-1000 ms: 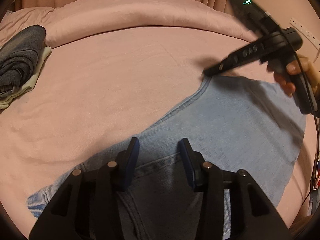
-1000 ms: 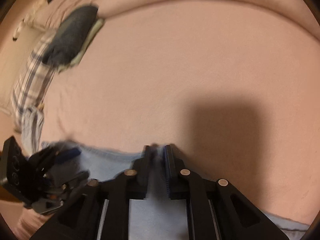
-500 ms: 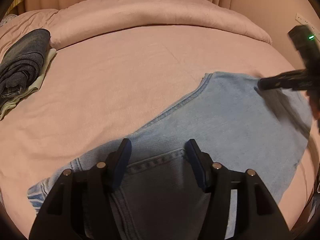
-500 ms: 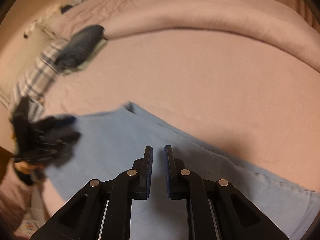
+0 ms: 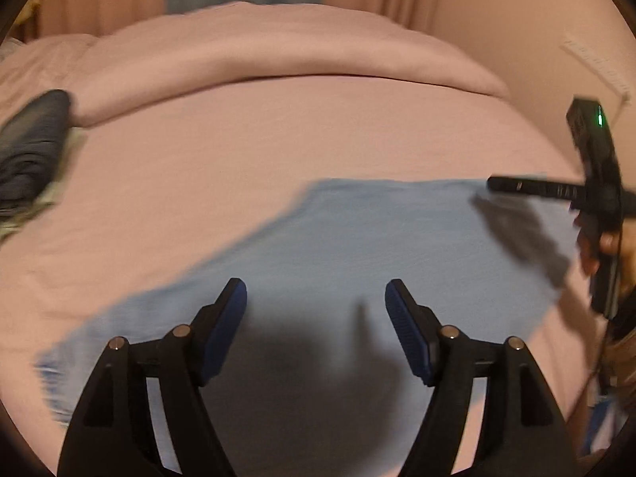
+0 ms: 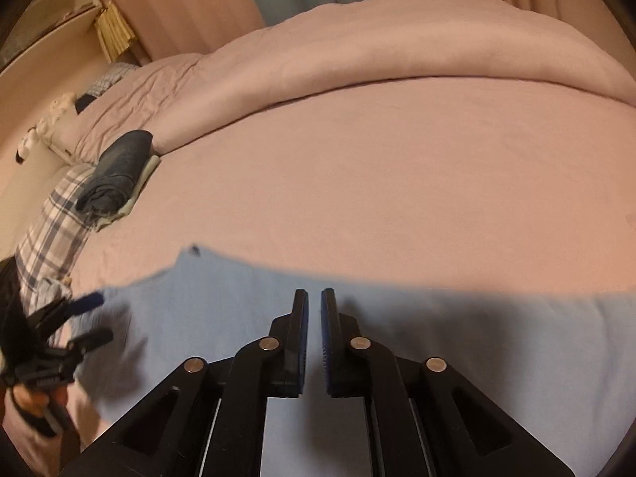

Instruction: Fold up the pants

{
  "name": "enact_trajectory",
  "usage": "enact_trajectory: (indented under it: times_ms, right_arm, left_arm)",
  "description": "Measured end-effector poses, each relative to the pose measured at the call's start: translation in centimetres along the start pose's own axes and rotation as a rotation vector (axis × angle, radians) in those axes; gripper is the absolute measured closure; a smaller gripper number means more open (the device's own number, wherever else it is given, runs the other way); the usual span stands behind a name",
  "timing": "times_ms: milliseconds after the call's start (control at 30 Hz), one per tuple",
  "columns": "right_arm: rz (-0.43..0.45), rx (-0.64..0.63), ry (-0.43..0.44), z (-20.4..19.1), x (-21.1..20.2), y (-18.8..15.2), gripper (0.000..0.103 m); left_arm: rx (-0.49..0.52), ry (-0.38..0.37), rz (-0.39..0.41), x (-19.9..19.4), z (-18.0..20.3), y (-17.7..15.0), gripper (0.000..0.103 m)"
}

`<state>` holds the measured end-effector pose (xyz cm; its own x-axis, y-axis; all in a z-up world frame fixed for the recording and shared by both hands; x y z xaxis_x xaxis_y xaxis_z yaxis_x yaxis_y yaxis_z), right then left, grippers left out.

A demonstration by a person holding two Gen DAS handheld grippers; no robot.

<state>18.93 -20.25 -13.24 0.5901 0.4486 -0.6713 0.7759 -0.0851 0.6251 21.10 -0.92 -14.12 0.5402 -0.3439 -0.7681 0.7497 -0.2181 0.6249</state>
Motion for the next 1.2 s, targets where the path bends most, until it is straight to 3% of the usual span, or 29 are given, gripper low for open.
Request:
enact_trajectory:
  times_ms: [100,200,267,333,533,567,600,633,700,867,1067,1200]
  right_arm:
    - [0.016,0.004,-0.038,1.8,-2.4,-2.5,0.095]
    - [0.004,0.018,-0.131,4.5,-3.4,-4.7,0.094]
    - [-0.005,0.056,-0.195,7.7,-3.3,-6.0,0.095]
    - [0.041,0.163,-0.104,10.6,-4.5,-6.4,0.098]
    - [0.202,0.552,-0.194,19.7,-11.5,-8.6,0.092]
    - [0.242,0.597,-0.163,20.4,-12.8,-9.4,0.089]
    - [0.274,0.620,-0.130,20.6,-13.7,-9.9,0.076]
    - [0.302,0.642,-0.101,20.6,-14.5,-10.5,0.055]
    - [0.310,0.670,-0.106,20.7,-15.2,-11.4,0.046]
    - [0.263,0.736,-0.022,20.5,-11.9,-11.5,0.046]
    - [0.299,0.715,-0.006,21.3,-10.1,-9.7,0.046]
    - [0.338,0.706,-0.065,22.3,-11.5,-11.1,0.073]
  left_arm:
    - [0.033,-0.071,-0.023,2.1,3.8,-0.6,0.030]
    - [0.092,-0.060,-0.050,4.4,7.0,-1.8,0.030]
    - [0.134,-0.008,-0.065,5.6,7.9,-2.8,0.029]
    - [0.175,0.018,-0.035,5.6,8.3,-3.4,0.026]
    - [0.137,0.011,-0.060,4.7,6.7,-3.9,0.023]
    - [0.135,0.015,-0.061,4.6,6.7,-4.0,0.023]
    - [0.126,0.019,-0.063,4.4,6.7,-4.0,0.023]
    - [0.112,0.022,-0.065,4.3,7.1,-3.8,0.023]
    - [0.057,-0.012,-0.064,4.0,7.5,-3.6,0.023]
    - [-0.037,-0.172,-0.042,3.5,11.0,-2.1,0.023]
    - [-0.075,-0.312,-0.057,4.5,15.6,-1.1,0.023]
    - [-0.129,-0.315,-0.114,6.7,15.9,-2.0,0.023]
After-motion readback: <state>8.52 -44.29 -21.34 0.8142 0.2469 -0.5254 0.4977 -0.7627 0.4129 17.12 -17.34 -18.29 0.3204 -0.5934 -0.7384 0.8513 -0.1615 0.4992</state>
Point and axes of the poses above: each gripper's, at about its wrist camera, not at the fingertips, and x roughly the way its jaws point, z to its right, y to its top, the point moved 3 cm from there along x, roughly the way its jaws point, and after that the axes turned 1 degree about z, right-handed, at the moved point
